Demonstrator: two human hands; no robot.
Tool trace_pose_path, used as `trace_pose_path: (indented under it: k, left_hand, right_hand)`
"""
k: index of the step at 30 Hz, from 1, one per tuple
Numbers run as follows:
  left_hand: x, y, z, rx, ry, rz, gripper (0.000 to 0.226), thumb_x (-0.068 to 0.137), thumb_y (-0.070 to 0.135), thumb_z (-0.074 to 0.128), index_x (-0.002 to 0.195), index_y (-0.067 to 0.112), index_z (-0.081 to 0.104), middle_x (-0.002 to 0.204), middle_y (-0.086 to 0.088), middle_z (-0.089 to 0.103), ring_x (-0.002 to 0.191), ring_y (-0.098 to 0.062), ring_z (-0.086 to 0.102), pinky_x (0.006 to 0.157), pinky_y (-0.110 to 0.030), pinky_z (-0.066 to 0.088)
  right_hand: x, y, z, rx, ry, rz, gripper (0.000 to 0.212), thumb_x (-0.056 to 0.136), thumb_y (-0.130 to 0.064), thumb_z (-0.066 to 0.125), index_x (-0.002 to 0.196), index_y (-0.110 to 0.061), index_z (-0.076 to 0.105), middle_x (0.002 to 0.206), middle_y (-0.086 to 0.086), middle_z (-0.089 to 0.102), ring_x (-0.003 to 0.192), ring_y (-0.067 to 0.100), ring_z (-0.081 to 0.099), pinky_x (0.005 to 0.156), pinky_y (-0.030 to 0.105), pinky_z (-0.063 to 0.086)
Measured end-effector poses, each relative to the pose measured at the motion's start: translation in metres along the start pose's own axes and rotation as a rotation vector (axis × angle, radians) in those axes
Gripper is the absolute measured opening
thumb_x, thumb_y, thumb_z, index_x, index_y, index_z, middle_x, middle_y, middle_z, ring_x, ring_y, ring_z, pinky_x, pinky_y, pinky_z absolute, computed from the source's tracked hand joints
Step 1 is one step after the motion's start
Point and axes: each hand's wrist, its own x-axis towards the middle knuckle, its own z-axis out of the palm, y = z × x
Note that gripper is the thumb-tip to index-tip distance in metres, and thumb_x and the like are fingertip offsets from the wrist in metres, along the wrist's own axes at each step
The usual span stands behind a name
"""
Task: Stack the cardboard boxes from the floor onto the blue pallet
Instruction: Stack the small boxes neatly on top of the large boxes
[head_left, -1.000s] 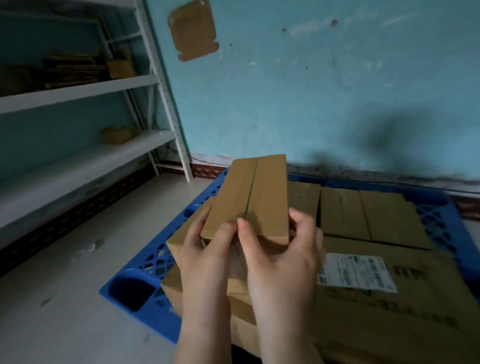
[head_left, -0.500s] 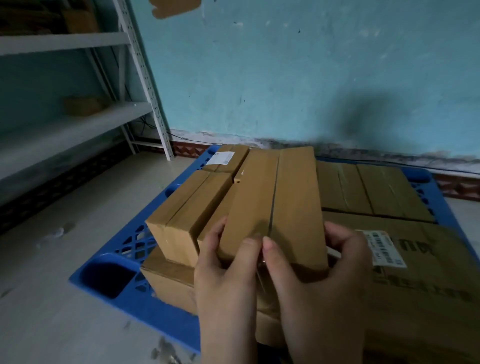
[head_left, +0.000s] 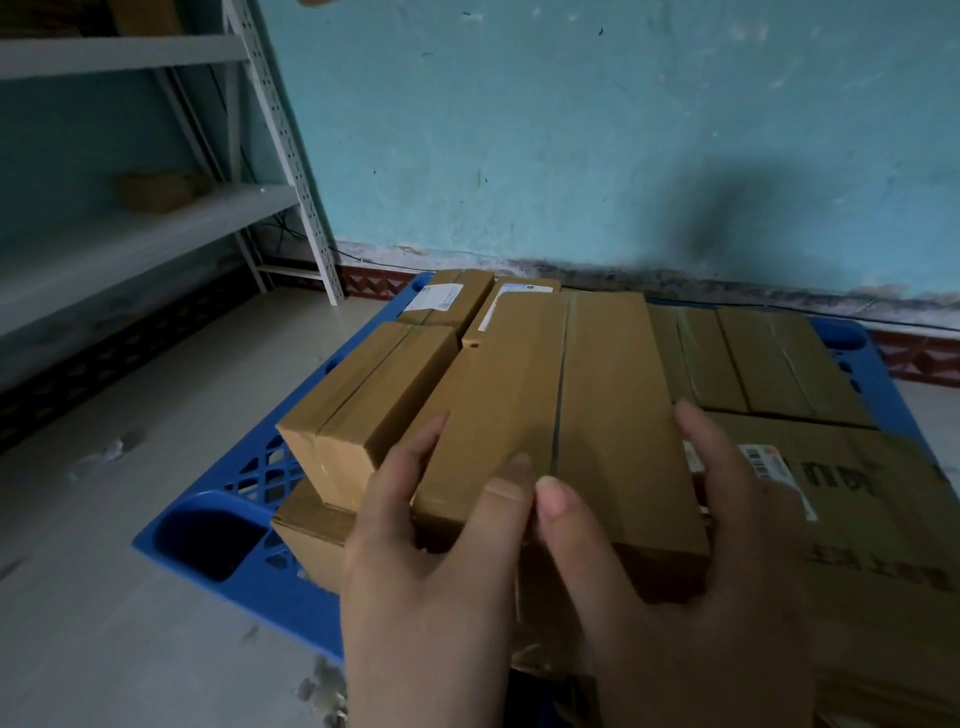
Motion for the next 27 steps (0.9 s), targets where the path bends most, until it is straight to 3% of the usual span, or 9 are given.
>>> trace_pose_path:
  k: [3,6,10,14,17,19,23,27]
  left_hand:
    - [-0.001,-0.004,0.000,-0.033,-0.013,0.024,0.052,0.034,0.043,0.071,0.086,0.043,0.065,0.069,0.018,0.071,0.063,0.002,0.064,0.043,-0.007,0.043]
    - [-0.001,-0.009,0.007,-0.032,-0.044,-0.013,0.046,0.049,0.037,0.065,0.095,0.042,0.064,0.088,0.015,0.066,0.081,-0.004,0.061,0.057,-0.016,0.045]
    - [-0.002,-0.014,0.009,0.043,-0.054,0.015,0.058,0.049,0.048,0.065,0.107,0.043,0.062,0.107,0.007,0.065,0.098,-0.012,0.060,0.071,-0.024,0.049]
    - [0.000,-0.022,0.015,0.095,-0.058,0.018,0.052,0.066,0.040,0.069,0.116,0.043,0.054,0.115,0.016,0.056,0.099,-0.003,0.052,0.075,-0.022,0.048]
    - [0.007,-0.029,0.013,0.091,-0.039,-0.022,0.051,0.073,0.035,0.067,0.122,0.040,0.053,0.106,0.020,0.053,0.092,0.000,0.048,0.062,-0.014,0.038]
    - [0.013,-0.031,0.009,0.077,-0.036,-0.047,0.048,0.075,0.033,0.066,0.121,0.038,0.054,0.092,0.028,0.046,0.083,0.005,0.044,0.060,-0.014,0.035]
    - [0.023,-0.033,-0.001,0.050,-0.016,-0.079,0.048,0.074,0.033,0.069,0.120,0.038,0.056,0.082,0.031,0.036,0.074,0.010,0.034,0.059,-0.016,0.031]
    - [0.031,-0.034,-0.007,-0.011,0.002,-0.060,0.044,0.074,0.028,0.070,0.115,0.035,0.060,0.084,0.030,0.041,0.081,0.004,0.045,0.062,-0.019,0.039]
  right_hand:
    - [0.001,0.000,-0.002,-0.004,0.030,-0.001,0.084,0.045,-0.074,0.054,0.123,-0.043,0.049,0.091,-0.019,0.041,0.090,0.006,0.044,0.067,0.009,0.030]
    - [0.004,0.004,-0.006,-0.024,-0.051,0.085,0.094,0.043,-0.081,0.062,0.127,-0.041,0.046,0.097,-0.010,0.034,0.098,0.010,0.041,0.070,0.017,0.028]
    - [0.006,0.008,-0.015,-0.058,-0.045,0.034,0.092,0.044,-0.079,0.060,0.125,-0.035,0.051,0.100,-0.006,0.034,0.095,0.008,0.036,0.075,0.022,0.027]
    - [0.006,0.014,-0.014,-0.112,-0.114,0.097,0.083,0.055,-0.067,0.063,0.130,-0.036,0.045,0.105,-0.008,0.026,0.110,0.015,0.035,0.073,0.015,0.020]
    - [0.006,0.015,-0.008,-0.155,-0.184,0.104,0.091,0.047,-0.072,0.046,0.132,-0.040,0.040,0.106,-0.010,0.025,0.113,0.018,0.037,0.084,0.025,0.027]
    - [0.005,0.015,-0.006,-0.189,-0.227,0.078,0.093,0.047,-0.077,0.042,0.133,-0.044,0.036,0.100,-0.010,0.025,0.100,0.013,0.036,0.082,0.029,0.033]
    - [0.007,0.015,-0.001,-0.243,-0.342,0.039,0.092,0.053,-0.074,0.045,0.138,-0.046,0.024,0.095,-0.015,0.017,0.095,0.002,0.025,0.081,0.025,0.031]
    - [0.003,0.015,0.008,-0.245,-0.411,0.036,0.100,0.050,-0.078,0.042,0.141,-0.045,0.015,0.102,-0.015,0.018,0.095,-0.002,0.021,0.081,0.021,0.027]
